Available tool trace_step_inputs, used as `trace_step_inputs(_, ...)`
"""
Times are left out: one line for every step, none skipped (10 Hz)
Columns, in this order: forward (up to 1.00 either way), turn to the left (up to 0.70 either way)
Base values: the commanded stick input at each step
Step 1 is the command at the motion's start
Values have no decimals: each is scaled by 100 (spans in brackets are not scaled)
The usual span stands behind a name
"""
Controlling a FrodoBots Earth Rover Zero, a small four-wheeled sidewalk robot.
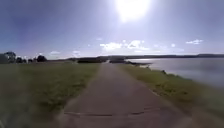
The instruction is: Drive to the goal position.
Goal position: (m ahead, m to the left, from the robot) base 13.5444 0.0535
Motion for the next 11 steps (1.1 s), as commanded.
trace_step_inputs(70, 40)
trace_step_inputs(70, 39)
trace_step_inputs(70, 16)
trace_step_inputs(70, 5)
trace_step_inputs(70, 5)
trace_step_inputs(70, 5)
trace_step_inputs(70, 5)
trace_step_inputs(70, 5)
trace_step_inputs(70, -30)
trace_step_inputs(70, -15)
trace_step_inputs(70, 5)
